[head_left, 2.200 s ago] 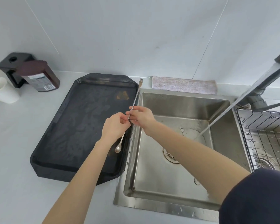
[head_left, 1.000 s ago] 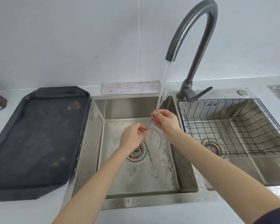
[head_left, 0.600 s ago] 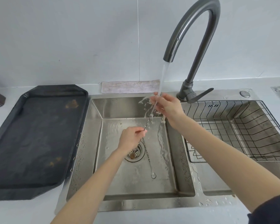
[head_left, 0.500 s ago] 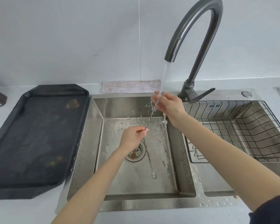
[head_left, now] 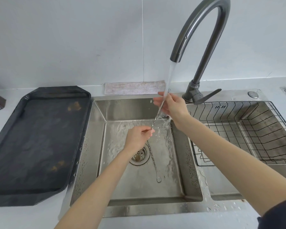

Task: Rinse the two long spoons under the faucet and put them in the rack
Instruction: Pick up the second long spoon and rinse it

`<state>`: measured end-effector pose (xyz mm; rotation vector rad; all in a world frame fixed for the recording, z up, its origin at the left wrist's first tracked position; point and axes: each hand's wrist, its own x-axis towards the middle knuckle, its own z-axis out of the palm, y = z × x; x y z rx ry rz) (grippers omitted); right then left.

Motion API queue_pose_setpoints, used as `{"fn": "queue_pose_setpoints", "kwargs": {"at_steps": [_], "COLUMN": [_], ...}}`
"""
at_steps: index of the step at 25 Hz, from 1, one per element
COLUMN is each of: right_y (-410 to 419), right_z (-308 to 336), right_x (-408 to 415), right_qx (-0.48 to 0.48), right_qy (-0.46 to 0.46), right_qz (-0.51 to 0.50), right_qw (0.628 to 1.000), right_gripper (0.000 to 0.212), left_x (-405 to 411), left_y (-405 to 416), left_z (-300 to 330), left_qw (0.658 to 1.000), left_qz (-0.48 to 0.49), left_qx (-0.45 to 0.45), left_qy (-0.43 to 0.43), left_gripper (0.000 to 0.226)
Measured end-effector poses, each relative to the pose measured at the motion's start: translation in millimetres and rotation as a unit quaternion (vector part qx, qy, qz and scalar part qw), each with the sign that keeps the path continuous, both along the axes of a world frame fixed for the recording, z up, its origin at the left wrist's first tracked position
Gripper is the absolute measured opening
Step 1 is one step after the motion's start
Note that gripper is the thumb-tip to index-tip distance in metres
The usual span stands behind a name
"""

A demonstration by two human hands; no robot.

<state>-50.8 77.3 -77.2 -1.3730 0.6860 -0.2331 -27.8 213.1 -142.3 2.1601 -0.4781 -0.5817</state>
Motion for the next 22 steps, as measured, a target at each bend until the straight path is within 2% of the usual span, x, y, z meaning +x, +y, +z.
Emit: {"fn": "queue_pose_setpoints", "kwargs": {"at_steps": [5,7,10,13,16,18,20,22], "right_y": [7.0,0.6,-8.2,-19.3,-38.4,-42.8,-37.9,-27.9], "right_z": [-16.1,-14.8,-14.7,-14.6,-14.8,-18.6,-25.4,-30.4], "right_x": [-7.7,-6.5,-8.4,-17.2,-29.8,-37.7,-41.6,-41.2], "right_qx": [-0.047,-0.042,-0.039,-0.008,0.13,0.19,0.175,0.143], "right_qy": [0.066,0.083,0.1,0.139,0.123,0.102,0.09,0.055], "right_qz": [0.092,0.109,0.111,0.108,0.109,0.112,0.125,0.132], "right_qw": [0.992,0.99,0.988,0.984,0.978,0.97,0.973,0.979], "right_gripper": [0.027,0.028,0.032,0.036,0.051,0.05,0.037,0.032], "left_x": [-0.1,3.1,12.1,22.1,26.5,28.9,29.3,28.7], "left_y": [-10.5,-15.7,-26.6,-35.2,-36.9,-36.1,-35.3,-36.0], "left_z": [12.0,22.0,41.6,52.2,50.9,46.7,45.0,43.9], "left_qw": [0.998,0.985,0.945,0.873,0.789,0.735,0.683,0.648], "left_qz": [-0.005,0.006,0.041,0.111,0.188,0.234,0.268,0.286], "left_qx": [-0.031,-0.089,-0.168,-0.281,-0.376,-0.423,-0.462,-0.484], "left_qy": [0.054,0.149,0.277,0.384,0.448,0.475,0.498,0.514], "left_gripper": [0.027,0.019,0.009,0.013,0.015,0.014,0.015,0.016]}}
